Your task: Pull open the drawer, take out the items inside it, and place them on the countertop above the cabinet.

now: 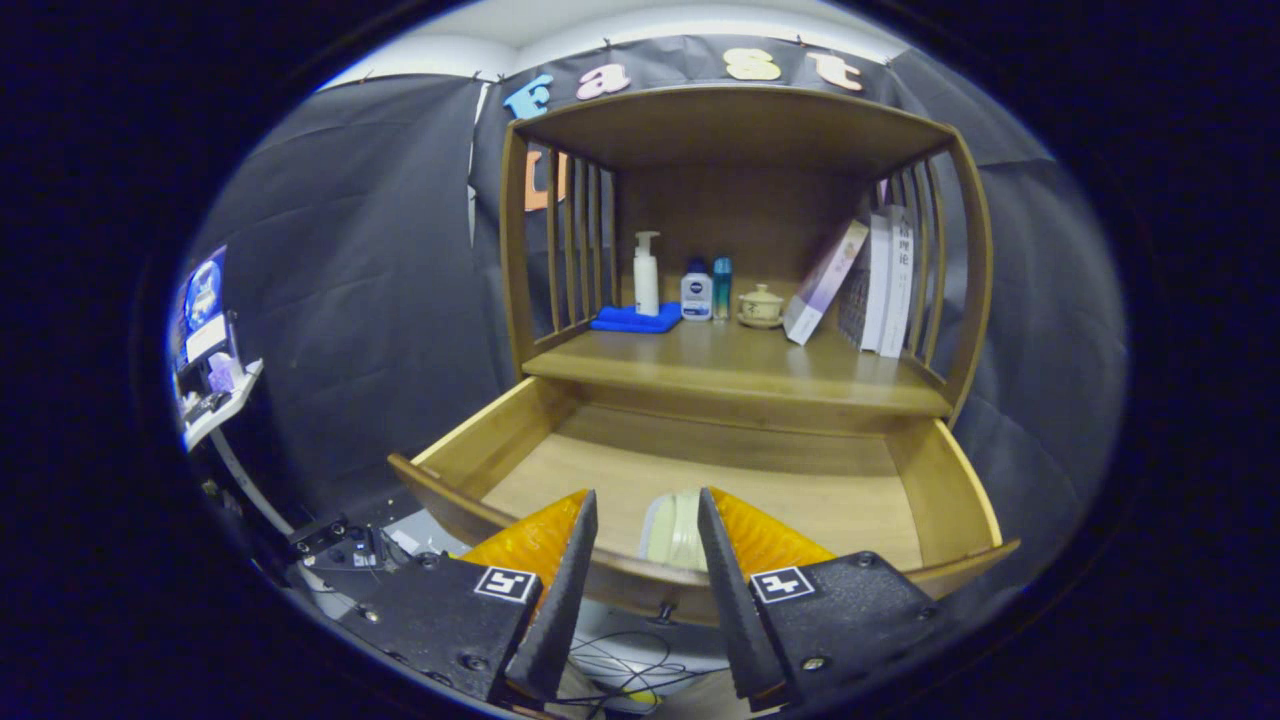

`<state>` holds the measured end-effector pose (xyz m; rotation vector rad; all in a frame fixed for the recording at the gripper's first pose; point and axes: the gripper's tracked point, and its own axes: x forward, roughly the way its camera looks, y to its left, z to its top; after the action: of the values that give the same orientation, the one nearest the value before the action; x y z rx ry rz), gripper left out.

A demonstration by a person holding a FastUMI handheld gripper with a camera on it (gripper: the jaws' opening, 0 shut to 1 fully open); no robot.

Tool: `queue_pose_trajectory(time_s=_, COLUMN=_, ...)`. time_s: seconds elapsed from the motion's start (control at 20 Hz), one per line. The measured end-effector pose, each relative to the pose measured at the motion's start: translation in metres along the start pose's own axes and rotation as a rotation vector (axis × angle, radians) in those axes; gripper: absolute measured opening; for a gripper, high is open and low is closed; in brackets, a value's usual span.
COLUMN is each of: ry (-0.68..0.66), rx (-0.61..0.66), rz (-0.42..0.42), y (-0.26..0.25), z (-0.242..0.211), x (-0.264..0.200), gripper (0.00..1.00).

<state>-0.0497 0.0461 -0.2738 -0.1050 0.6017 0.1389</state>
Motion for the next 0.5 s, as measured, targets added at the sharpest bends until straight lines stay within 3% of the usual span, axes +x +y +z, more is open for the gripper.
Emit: queue_pose_trajectory(time_s=0.5, ry=0.251, rx=0.006, rz=0.003, y=-0.019, z=-0.018, x=0.064, gripper=0.64)
